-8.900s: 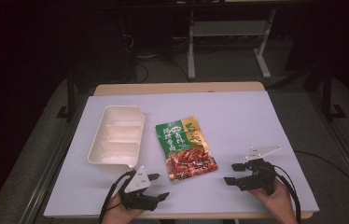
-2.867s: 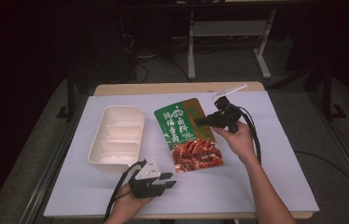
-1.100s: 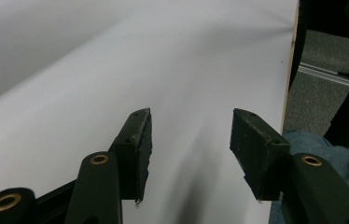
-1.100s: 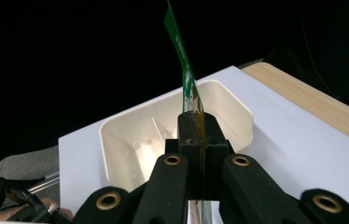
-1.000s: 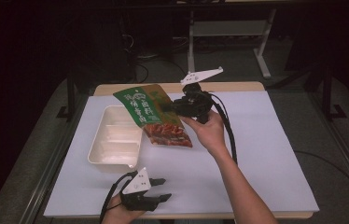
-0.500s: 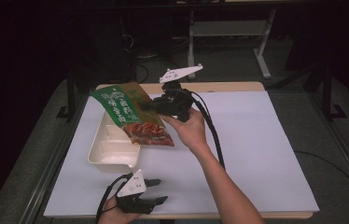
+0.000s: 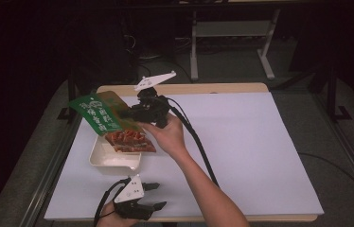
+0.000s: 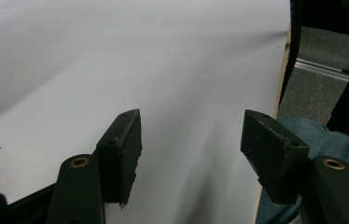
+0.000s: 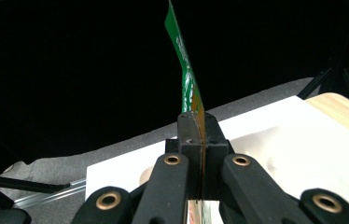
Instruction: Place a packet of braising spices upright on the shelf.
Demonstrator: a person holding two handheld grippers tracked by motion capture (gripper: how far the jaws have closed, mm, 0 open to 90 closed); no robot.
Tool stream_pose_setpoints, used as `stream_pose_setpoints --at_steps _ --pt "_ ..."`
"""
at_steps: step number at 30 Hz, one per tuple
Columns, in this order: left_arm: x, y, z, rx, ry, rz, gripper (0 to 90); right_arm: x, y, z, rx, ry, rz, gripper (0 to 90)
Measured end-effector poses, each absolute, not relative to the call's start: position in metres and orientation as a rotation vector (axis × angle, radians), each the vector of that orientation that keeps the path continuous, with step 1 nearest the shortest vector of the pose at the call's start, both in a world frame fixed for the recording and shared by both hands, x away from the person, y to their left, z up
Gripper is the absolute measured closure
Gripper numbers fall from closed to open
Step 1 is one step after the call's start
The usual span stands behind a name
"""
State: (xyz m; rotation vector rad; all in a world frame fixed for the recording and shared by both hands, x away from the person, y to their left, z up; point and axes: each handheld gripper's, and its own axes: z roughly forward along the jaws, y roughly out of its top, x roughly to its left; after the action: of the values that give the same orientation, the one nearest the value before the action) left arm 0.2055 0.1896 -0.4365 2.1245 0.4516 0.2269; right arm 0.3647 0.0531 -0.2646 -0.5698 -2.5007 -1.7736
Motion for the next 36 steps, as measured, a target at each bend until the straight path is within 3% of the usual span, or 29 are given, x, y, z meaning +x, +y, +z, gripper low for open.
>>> stream_pose_setpoints --at_steps 12,20,33,36 --pt "0.206 0.189 -0.439 2.134 0.437 0.220 36.3 0.370 0.085 -0.299 -0.621 -2.432 -1.795 90.0" --pt "0.206 0.188 -0.441 2.145 0.433 0.218 35.2 0.375 0.082 -0.325 -0.734 -2.411 -1.801 90.0" --pt "0.206 0.186 -0.442 2.143 0.438 0.212 33.2 0.380 0.078 -0.328 -0.749 -2.615 -1.686 88.3" --pt "0.206 0.185 -0.442 2.140 0.436 0.211 33.2 0.387 0.076 -0.329 -0.734 -2.639 -1.594 84.3"
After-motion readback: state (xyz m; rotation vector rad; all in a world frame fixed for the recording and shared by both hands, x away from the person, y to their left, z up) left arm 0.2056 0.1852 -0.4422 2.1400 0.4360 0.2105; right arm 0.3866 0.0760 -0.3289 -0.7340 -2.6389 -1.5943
